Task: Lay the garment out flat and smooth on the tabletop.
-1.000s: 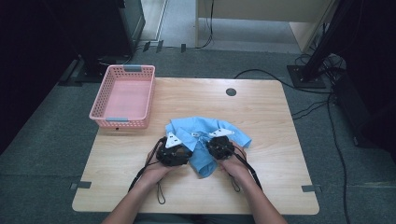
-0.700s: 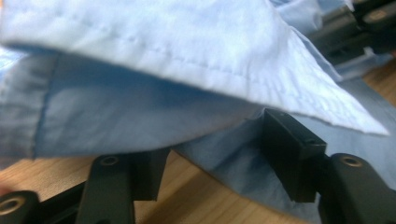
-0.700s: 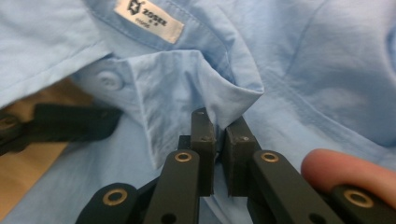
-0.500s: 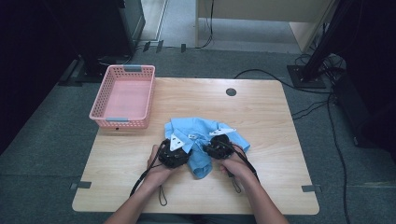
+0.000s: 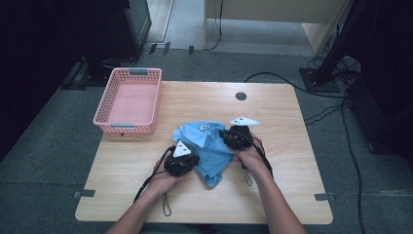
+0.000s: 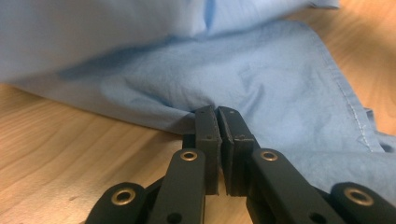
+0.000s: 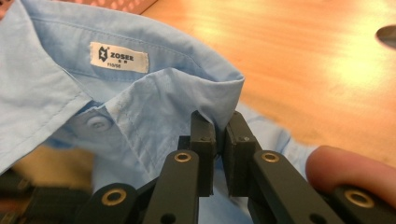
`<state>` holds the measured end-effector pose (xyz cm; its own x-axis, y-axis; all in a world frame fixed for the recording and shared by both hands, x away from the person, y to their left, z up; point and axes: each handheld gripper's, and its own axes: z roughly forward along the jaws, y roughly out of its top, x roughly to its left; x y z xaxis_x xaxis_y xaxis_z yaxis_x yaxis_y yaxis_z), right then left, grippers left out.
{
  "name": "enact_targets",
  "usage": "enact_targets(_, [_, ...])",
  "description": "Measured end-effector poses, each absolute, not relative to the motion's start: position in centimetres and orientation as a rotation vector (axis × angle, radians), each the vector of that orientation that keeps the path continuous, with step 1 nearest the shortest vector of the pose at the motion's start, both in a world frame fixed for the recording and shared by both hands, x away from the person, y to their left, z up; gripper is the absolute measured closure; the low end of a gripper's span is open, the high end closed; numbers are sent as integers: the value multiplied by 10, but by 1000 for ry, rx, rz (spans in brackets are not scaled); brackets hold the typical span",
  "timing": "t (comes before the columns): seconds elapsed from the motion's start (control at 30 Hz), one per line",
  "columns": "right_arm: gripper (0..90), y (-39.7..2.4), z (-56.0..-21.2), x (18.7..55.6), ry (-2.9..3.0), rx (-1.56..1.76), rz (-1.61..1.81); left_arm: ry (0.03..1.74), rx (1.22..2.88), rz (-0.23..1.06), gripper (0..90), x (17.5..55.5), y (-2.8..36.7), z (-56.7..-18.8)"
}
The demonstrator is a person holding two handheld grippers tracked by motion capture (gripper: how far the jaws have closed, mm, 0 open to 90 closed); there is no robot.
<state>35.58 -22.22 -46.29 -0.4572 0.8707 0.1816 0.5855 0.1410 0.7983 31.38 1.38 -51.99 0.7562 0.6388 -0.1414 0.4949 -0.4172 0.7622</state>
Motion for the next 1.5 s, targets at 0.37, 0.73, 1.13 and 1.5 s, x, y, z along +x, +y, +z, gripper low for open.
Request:
enact_targets(0.37, [849, -216, -467, 403, 1967, 1435, 1053, 745, 2130, 136, 888, 310, 14, -520])
enact_targets(0.73, [571, -228, -466, 432, 1757, 1392, 1146, 729, 2128, 104, 878, 311, 15, -520])
enact_targets(1.13, [430, -261, -434, 402, 1700, 1352, 1150, 736, 2123, 85, 843, 312, 16, -521])
enact_targets(1.5, [412, -225, -474, 365, 1989, 1333, 1104, 741, 2100, 52, 612, 314, 18, -520])
